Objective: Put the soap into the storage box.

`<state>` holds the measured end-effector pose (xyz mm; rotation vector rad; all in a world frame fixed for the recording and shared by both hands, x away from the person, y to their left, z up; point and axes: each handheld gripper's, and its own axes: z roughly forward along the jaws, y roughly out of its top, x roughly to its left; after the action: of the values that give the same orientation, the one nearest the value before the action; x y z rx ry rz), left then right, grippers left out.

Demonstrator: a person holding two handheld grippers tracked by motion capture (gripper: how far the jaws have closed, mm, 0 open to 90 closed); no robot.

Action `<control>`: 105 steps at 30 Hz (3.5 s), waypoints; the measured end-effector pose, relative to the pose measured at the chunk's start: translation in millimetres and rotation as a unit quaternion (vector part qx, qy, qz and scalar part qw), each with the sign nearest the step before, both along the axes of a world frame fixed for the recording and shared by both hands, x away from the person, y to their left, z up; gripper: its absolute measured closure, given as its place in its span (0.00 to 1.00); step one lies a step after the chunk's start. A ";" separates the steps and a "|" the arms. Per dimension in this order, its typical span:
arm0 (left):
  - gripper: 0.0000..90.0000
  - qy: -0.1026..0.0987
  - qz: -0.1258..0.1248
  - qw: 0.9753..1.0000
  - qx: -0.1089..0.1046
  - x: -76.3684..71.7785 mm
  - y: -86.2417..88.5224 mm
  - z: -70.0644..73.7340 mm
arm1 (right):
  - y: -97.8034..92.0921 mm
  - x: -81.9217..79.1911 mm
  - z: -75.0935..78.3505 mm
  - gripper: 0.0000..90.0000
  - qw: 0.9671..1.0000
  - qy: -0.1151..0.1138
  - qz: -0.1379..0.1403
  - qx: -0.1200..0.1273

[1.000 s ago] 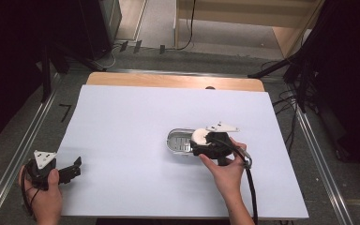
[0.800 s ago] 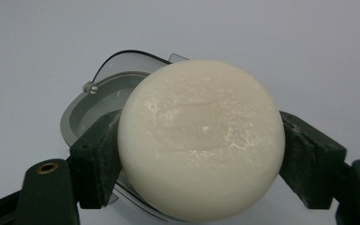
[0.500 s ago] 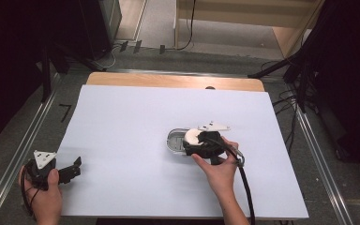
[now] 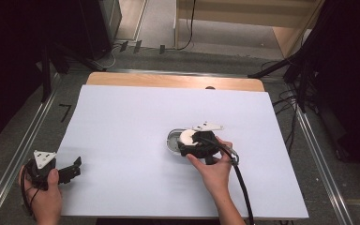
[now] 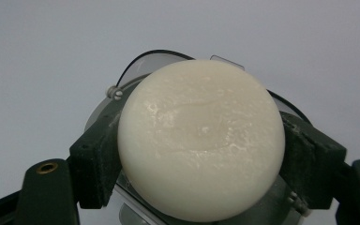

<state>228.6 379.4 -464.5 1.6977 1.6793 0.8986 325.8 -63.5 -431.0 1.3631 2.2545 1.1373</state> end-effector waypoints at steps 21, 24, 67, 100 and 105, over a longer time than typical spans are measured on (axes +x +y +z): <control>0.02 0.000 0.000 1.000 0.000 0.2 0.1 -0.1 | 6.2 5.0 -12.5 0.26 1.000 0.021 -0.014 -0.016; 0.02 0.000 0.000 1.000 -0.001 0.2 -0.1 -0.2 | 5.1 5.2 -13.1 0.26 1.000 0.023 -0.017 -0.010; 0.02 0.007 -0.005 1.000 0.002 1.1 -0.6 -0.3 | -28.6 2.7 10.7 0.22 0.998 -0.014 -0.052 0.030; 0.02 0.004 -0.003 1.000 0.006 0.7 -1.5 -0.5 | -111.4 -11.7 -0.4 0.15 0.993 -0.021 -0.107 0.043; 0.02 0.004 -0.002 1.000 0.005 0.8 -1.6 -0.6 | -123.7 -15.0 -4.1 0.15 0.992 -0.019 -0.116 0.046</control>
<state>229.3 377.8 -465.1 1.7127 1.6777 0.9019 310.8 -187.1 -435.2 1.5762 1.9773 1.1878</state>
